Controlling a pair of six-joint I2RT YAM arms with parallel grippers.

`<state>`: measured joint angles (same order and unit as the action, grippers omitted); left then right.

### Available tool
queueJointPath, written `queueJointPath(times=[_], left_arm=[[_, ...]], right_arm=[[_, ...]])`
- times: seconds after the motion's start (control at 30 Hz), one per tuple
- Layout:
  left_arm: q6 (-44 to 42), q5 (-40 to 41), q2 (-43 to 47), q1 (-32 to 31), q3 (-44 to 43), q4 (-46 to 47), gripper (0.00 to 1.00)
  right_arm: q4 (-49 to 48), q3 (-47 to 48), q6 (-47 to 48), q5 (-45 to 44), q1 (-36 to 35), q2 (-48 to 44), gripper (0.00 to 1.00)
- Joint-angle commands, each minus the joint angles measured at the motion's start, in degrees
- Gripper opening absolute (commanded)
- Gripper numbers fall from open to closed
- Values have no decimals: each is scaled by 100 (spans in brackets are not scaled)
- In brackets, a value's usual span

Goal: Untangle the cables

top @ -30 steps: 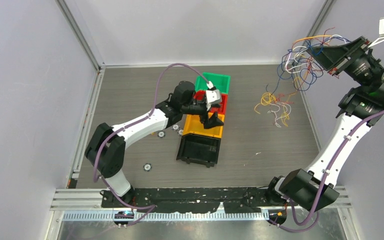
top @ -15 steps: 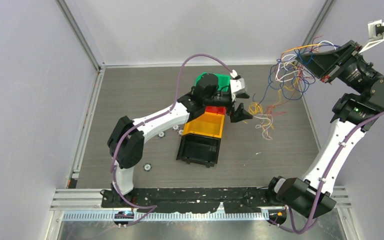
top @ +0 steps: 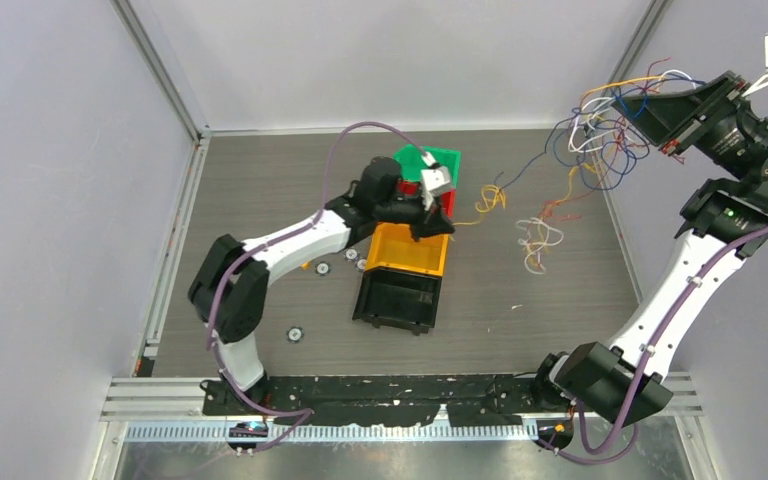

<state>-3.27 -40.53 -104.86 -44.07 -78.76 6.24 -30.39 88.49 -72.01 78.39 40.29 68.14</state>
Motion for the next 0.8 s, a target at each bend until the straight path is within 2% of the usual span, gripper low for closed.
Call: queueJointPath(times=[0.0,0.03,0.07,0.1,0.13,0.17,0.27,0.37,0.47,0.53,0.63,0.77], left_arm=[[-219,-156,1117,586,436,-267,0],[-279,-155,1287,747,554,-404,0],[-320,-171,1470,944,680,-576,0],[-350,-196,1649,1155,808,-772,0],[-416,-223,1851,1488,927,-976,0],[-484,-245,2063,1771,1036,-1189,0],[-772,-291,2602,2706,1361,-1796,0],[-1280,-287,2969,3652,1454,-2482,0],[-1501,-276,3130,4626,1423,-2800,0],[-1725,-307,3129,5047,1290,-3057,0],[-1996,-503,3235,5245,1075,-3327,0],[-1774,-839,3563,4986,906,-3406,0]], right_arm=[[55,217,405,-154,311,307,5],[746,251,722,-222,365,330,5],[1286,307,1619,-278,495,340,5],[2394,465,2129,-431,549,369,5],[2985,554,3136,-532,624,385,6],[3894,676,3547,-730,657,418,5],[5379,818,5098,-1197,729,459,5],[5872,794,5836,-1680,745,499,5],[6106,685,6126,-1942,743,528,5],[6175,628,6311,-2022,748,536,5],[6392,574,6680,-2022,708,592,5],[6754,223,7129,-2043,630,508,5]])
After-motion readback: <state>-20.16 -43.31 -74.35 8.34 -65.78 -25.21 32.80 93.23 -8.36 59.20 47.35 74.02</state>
